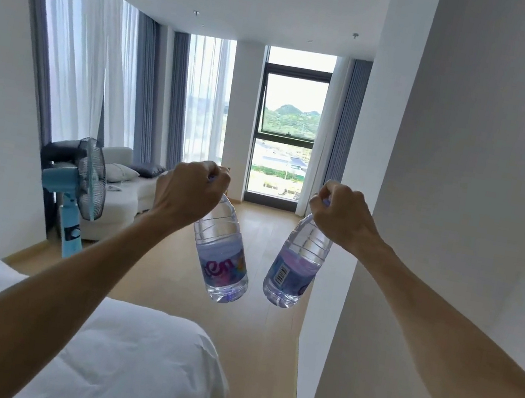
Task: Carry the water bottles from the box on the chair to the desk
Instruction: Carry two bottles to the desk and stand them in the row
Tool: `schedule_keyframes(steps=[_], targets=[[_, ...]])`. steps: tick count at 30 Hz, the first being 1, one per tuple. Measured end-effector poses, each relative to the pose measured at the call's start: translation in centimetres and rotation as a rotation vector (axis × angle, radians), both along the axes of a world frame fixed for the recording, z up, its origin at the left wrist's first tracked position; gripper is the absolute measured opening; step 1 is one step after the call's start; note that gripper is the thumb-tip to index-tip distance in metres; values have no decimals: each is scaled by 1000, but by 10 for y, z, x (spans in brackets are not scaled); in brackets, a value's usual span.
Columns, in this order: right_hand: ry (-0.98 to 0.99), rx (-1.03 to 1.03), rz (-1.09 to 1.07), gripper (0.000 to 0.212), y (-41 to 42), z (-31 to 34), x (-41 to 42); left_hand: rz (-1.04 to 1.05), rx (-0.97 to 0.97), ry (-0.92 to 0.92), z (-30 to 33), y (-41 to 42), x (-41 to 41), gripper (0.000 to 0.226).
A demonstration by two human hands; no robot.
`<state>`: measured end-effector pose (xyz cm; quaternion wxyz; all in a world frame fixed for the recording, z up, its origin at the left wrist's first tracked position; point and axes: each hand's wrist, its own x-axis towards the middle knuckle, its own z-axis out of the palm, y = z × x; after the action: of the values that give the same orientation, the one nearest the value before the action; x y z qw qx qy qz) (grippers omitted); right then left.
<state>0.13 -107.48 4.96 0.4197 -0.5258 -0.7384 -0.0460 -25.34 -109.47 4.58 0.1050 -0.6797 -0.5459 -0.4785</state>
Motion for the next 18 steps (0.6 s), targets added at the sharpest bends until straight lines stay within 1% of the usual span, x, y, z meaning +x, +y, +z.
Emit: schedule_keyframes(steps=[3, 10, 13, 18], targets=[[-17, -13, -5, 9, 71, 0, -5, -20, -20, 1, 1, 72, -4, 41], [32, 15, -30, 8, 216, 0, -15, -38, -31, 5, 5, 225, -8, 37], [46, 6, -22, 9, 279, -3, -15, -26, -36, 15, 3, 286, -9, 41], [20, -9, 19, 9, 386, -9, -11, -9, -50, 44, -2, 388, -4, 39]])
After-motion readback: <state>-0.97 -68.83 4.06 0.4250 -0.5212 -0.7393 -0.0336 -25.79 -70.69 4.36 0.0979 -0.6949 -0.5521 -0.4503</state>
